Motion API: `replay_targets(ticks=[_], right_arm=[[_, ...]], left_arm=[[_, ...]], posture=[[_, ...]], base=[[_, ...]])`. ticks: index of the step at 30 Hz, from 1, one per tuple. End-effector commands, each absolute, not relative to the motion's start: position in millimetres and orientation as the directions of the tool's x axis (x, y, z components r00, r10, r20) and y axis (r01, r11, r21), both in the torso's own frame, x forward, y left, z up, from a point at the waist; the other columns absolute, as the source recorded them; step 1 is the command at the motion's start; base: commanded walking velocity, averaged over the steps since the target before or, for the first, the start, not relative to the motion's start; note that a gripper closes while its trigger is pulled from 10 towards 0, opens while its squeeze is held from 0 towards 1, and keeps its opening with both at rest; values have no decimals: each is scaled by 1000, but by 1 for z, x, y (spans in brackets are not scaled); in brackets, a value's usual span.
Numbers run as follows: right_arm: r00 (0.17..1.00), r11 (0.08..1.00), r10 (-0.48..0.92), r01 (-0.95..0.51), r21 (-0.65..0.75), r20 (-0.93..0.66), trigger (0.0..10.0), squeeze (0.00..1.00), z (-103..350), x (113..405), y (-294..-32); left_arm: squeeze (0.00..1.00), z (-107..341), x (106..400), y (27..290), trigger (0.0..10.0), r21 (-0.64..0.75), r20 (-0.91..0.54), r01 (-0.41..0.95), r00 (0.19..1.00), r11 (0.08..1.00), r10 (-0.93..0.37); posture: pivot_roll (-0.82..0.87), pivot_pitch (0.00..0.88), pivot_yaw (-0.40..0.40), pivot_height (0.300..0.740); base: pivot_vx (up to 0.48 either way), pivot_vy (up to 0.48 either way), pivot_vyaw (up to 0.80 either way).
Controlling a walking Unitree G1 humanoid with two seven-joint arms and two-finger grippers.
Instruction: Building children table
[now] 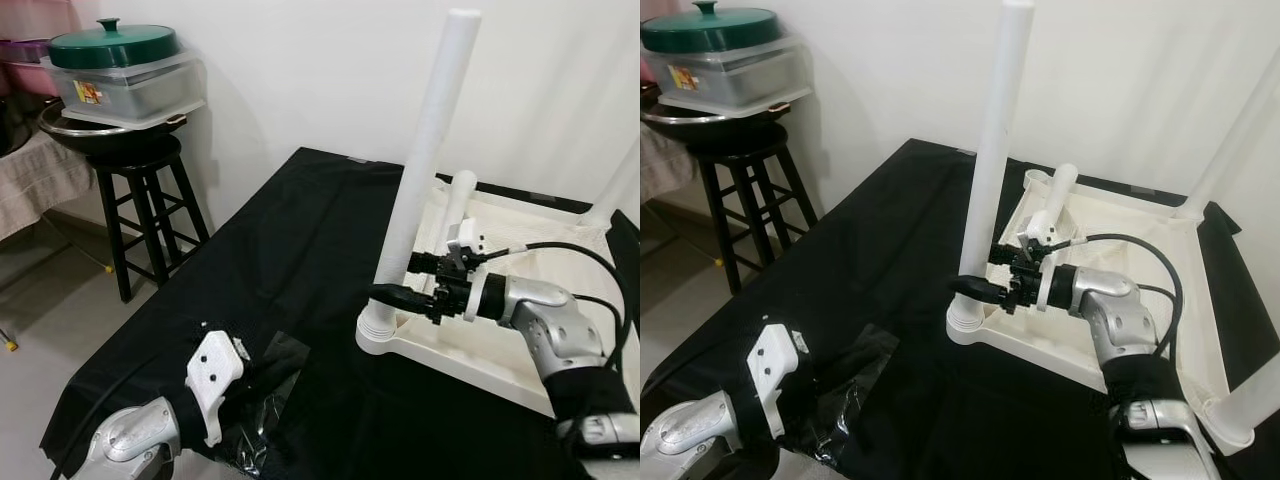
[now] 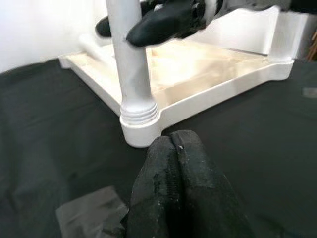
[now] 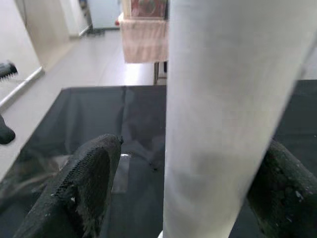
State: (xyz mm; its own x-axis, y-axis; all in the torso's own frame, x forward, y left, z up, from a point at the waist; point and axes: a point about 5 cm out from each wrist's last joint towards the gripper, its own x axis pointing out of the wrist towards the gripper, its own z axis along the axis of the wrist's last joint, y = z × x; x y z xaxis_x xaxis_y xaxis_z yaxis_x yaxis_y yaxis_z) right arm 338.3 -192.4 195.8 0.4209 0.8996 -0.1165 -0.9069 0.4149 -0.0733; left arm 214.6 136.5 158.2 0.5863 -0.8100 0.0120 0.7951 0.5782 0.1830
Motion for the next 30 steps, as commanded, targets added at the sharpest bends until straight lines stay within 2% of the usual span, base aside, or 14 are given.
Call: replay_targets(ticks=[1,2,3,6,7,14,21,22,23,24,26,27,28,30], right_arm=[[373,365,919,-928,-76,-131,10000,0,193,337,-185],[347,336,926,-937,-91,-147,10000,0,193,339,-179],[325,312,934,-944,-105,-151,1647,0,194,342,-173],[311,297,938,-948,-113,-152,1647,0,195,344,-169],[309,293,939,-949,-114,-150,0,0,195,345,-168],[314,298,937,-947,-117,-152,0,0,193,346,-172],[427,397,889,-898,-187,-163,0,0,183,336,-180],[486,455,857,-869,-194,-169,0,0,178,330,-176],[486,455,857,-869,-194,-169,0,0,178,330,-176],[630,599,754,-775,-202,-184,0,0,167,324,-164],[630,599,754,-775,-202,-184,0,0,167,324,-164],[800,800,570,-593,-95,-188,0,0,148,304,-140],[866,882,449,-469,-46,-222,0,0,139,282,-127],[901,926,356,-375,-33,-247,0,0,133,271,-124]], left_arm=[[0,160,214,137,10000,193,19,801,574,566,-819],[0,163,217,139,10000,197,29,806,564,558,-825],[0,159,222,139,10000,190,34,813,554,550,-832],[0,156,225,138,10000,185,36,819,547,543,-837],[0,152,226,136,10000,167,41,829,535,534,-844],[0,147,227,133,10000,100,71,845,520,525,-851],[0,140,222,132,10000,83,40,891,445,446,-895],[0,140,222,132,10000,82,38,895,436,438,-899],[0,140,222,132,10000,82,38,895,436,438,-899],[0,139,221,133,10000,85,36,899,428,429,-903],[0,139,221,133,10000,85,36,899,428,429,-903],[0,139,221,134,10000,85,37,900,425,427,-904],[0,139,222,134,10000,82,40,901,425,427,-904],[0,139,222,134,10000,81,40,903,421,423,-906]], posture=[[15,0,-89,740],[14,0,-90,740],[15,0,-98,740],[15,0,-98,740],[13,0,-101,740],[1,0,-101,740],[-20,0,-97,740],[-21,0,-108,740],[-21,0,-108,740],[-20,0,-114,740],[-20,0,-114,740],[-36,6,-98,740],[-37,10,-95,740],[-56,0,-78,740]], base=[[0,0,0],[0,0,0],[0,0,0],[0,0,0],[0,0,0],[0,0,0],[0,0,0],[0,0,0],[0,0,0],[0,0,0],[0,0,0],[0,0,0],[0,0,0],[0,0,0]])
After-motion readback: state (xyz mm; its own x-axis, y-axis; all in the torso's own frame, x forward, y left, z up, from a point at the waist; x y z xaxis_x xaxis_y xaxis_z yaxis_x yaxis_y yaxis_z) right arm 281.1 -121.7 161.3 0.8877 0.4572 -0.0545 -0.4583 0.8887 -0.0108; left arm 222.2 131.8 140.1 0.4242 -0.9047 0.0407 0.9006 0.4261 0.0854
